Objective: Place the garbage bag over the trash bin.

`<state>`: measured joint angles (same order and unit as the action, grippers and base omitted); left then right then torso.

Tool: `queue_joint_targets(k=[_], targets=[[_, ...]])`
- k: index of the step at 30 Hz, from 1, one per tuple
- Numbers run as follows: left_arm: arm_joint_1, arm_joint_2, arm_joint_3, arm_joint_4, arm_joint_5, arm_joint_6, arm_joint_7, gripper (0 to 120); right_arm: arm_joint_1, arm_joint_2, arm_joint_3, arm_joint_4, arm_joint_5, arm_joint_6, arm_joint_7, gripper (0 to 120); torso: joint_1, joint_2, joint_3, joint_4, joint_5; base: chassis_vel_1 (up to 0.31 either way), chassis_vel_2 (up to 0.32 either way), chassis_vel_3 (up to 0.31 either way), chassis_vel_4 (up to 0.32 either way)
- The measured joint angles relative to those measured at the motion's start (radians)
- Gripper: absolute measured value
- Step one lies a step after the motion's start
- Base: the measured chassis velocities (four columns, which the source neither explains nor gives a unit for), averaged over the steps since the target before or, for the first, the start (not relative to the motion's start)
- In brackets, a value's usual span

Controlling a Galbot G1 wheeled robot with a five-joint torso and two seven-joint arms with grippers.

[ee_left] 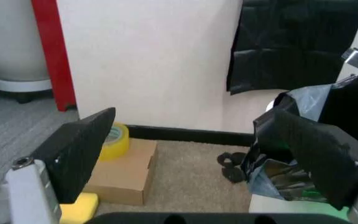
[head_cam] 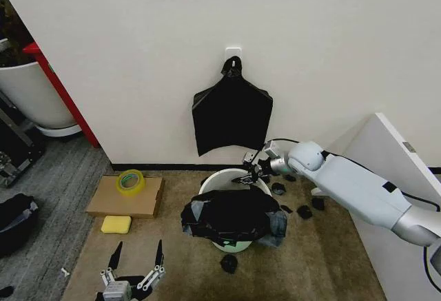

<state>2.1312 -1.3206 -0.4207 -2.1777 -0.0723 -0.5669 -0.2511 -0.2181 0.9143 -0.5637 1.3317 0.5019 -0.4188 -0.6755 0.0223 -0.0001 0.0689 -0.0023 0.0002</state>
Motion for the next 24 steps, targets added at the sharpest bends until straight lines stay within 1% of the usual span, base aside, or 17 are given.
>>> queue_joint_targets(k=[2, 3, 7, 8, 11, 16, 21, 22, 24], targets=[[0.007, -0.001, 0.0, -0.001, 0.0, -0.005, -0.006, 100, 0.0, 0.001, -0.002, -0.002, 0.003, -0.003, 0.008, 26, 0.0, 0.0, 0.0, 0.0, 0.0, 0.0, 0.0, 0.0, 0.0], [0.007, -0.001, 0.0, -0.001, 0.0, -0.005, -0.006, 100, 0.0, 0.001, -0.002, -0.002, 0.003, -0.003, 0.008, 26, 0.0, 0.0, 0.0, 0.0, 0.0, 0.0, 0.0, 0.0, 0.0], [0.01, -0.003, -0.001, -0.004, -0.001, -0.011, -0.012, 100, -0.003, -0.005, -0.007, -0.001, 0.011, -0.007, 0.013, 9, 0.0, 0.0, 0.0, -0.0002, 0.0, 0.0, 0.0, 0.0, 0.0], [0.01, -0.003, -0.001, -0.004, -0.001, -0.011, -0.012, 100, -0.003, -0.005, -0.007, -0.001, 0.011, -0.007, 0.013, 9, 0.0, 0.0, 0.0, -0.0002, 0.0, 0.0, 0.0, 0.0, 0.0], [0.007, -0.004, 0.001, -0.003, -0.019, -0.012, -0.01, 100, 0.003, -0.012, -0.018, 0.006, 0.023, -0.009, 0.02, 1, 0.0, 0.0, 0.0, -0.0001, 0.0002, 0.0, 0.0, 0.0, 0.0], [0.002, -0.004, -0.003, 0.006, -0.046, -0.011, -0.011, 99, 0.004, -0.022, -0.023, 0.027, 0.05, -0.021, 0.034, 1, 0.0, 0.0, 0.0, -0.0001, 0.0, 0.0, 0.0, 0.0, 0.0], [0.002, -0.004, -0.007, 0.003, -0.048, -0.012, -0.015, 99, -0.02, -0.036, -0.003, 0.061, 0.104, -0.052, 0.078, 0, 0.0, 0.0, 0.0, -0.0002, -0.0001, 0.0, 0.0, 0.0, 0.0], [0.002, -0.004, -0.007, 0.002, -0.048, -0.012, -0.015, 99, -0.027, -0.039, 0.004, 0.069, 0.121, -0.059, 0.092, 0, 0.0, 0.0, 0.0, -0.0003, -0.0001, 0.0, 0.0, 0.0, 0.0], [0.002, -0.004, -0.007, -0.004, -0.048, -0.012, -0.015, 99, -0.056, -0.05, 0.036, 0.098, 0.204, -0.093, 0.192, 0, 0.0, 0.0, 0.0, -0.0002, 0.0, 0.0, 0.0, 0.0, 0.0]])
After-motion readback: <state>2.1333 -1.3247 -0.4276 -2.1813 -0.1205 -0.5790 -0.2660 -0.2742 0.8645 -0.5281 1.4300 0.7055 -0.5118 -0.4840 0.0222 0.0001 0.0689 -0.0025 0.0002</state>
